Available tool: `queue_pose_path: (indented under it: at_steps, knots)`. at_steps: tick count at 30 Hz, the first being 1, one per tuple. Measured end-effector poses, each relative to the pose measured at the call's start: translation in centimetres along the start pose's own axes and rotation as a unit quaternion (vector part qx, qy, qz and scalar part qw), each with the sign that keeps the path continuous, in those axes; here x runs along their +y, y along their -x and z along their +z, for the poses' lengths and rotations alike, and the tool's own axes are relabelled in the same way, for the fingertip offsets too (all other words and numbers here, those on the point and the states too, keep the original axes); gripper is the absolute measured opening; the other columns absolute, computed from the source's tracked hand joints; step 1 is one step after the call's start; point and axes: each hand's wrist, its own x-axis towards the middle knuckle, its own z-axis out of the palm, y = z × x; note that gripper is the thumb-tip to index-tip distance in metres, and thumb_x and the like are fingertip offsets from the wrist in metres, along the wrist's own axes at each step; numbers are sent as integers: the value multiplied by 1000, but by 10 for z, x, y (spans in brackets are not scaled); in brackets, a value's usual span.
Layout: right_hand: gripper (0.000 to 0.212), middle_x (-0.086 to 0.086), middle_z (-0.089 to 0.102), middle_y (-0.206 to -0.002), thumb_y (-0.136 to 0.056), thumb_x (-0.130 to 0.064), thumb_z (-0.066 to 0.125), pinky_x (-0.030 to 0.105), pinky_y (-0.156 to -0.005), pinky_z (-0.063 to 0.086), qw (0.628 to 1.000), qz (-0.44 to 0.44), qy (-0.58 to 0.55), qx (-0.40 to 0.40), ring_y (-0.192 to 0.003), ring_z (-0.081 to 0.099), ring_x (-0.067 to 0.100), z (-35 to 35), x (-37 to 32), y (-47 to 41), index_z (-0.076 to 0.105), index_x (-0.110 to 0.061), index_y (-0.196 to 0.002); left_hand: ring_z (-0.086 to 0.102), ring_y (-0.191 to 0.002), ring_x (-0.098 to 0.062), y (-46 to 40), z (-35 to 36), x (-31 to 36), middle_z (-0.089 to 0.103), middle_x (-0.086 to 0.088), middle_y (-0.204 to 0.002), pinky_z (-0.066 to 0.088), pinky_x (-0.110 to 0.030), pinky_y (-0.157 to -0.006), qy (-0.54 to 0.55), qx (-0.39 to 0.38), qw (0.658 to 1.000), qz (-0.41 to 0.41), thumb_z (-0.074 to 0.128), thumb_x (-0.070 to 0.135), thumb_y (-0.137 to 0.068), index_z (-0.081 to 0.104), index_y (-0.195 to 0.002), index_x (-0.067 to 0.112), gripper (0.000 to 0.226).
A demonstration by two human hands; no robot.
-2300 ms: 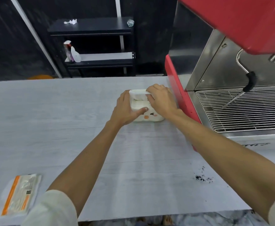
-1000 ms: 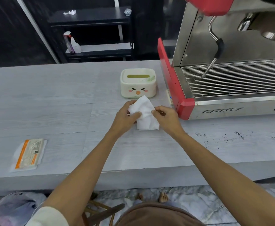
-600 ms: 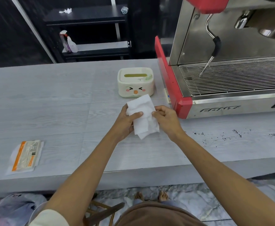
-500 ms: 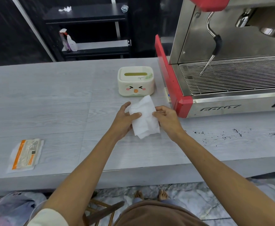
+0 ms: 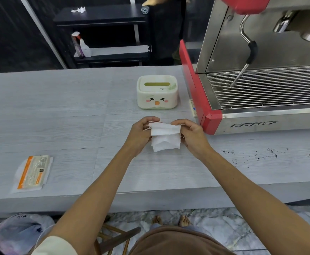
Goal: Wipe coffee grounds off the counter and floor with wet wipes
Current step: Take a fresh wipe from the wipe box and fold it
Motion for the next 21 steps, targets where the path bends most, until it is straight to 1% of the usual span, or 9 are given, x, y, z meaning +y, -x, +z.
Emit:
queue_pose_path:
  at_steps: [2,4,8,11,13,15,17,19,21]
  knots:
    - [30,4,70,-99,-90,5,49,28,-66,54,1000,11,-12,-2,-88,63,19,0,-3,-1,72,-13,-85,71,-100,-20,1,-1,1,75,-2,-107,59,-31,-79,-12,-7,1000,16,66,-10,-87,72,-104,12,28]
    - [33,7,67,-95,-87,8,45,29,-68,53,999,29,-33,-1,-86,61,21,0,-6,-2,72,-10,-80,71,-106,-22,1,-2,2,75,-3,-111,59,-30,-83,-7,-8,1000,13,60,-13,-88,74,-96,8,26]
    - [33,9,65,-95,-77,0,38,29,-69,50,994,80,-78,-8,-83,57,22,0,-11,-1,70,-5,-79,68,-114,-23,4,-4,3,74,-4,-117,58,-28,-84,14,-24,1000,-3,51,-17,-87,79,-90,9,38]
    - [27,9,65,-101,-77,-17,49,28,-66,52,990,100,-95,-11,-84,61,21,0,-12,2,69,-1,-85,65,-116,-26,6,-5,-2,71,-10,-123,58,-35,-90,35,-39,999,-16,38,-19,-80,77,-100,5,49]
    - [22,7,67,-96,-76,-17,62,28,-63,54,991,102,-82,-4,-84,64,20,-1,-10,2,69,-2,-89,64,-114,-29,7,-6,-6,69,-14,-126,56,-39,-96,55,-49,997,-26,36,-16,-81,75,-104,2,49]
    - [15,5,69,-92,-81,-8,63,27,-61,54,995,89,-41,2,-81,65,18,-3,-7,2,71,-4,-94,65,-107,-27,8,-7,-9,69,-14,-121,57,-36,-91,73,-62,995,-31,41,-9,-83,74,-106,1,42]
    - [18,3,69,-91,-84,-1,60,28,-63,55,997,74,-1,-1,-80,66,17,-6,-4,3,71,-7,-97,67,-101,-25,8,-7,-11,70,-9,-113,57,-33,-86,83,-64,994,-34,51,6,-86,76,-106,5,31]
    - [23,3,68,-93,-83,2,60,32,-68,55,998,65,20,-6,-83,66,19,-8,-2,4,71,-11,-98,70,-100,-25,8,-7,-14,72,-4,-109,58,-34,-86,70,-50,996,-28,61,18,-92,77,-105,8,23]
    - [26,5,68,-96,-81,3,60,34,-71,55,998,60,29,-12,-87,66,21,-8,-1,5,71,-13,-98,69,-103,-26,6,-6,-18,73,-6,-108,59,-37,-87,26,-26,999,-8,66,16,-94,77,-102,9,15]
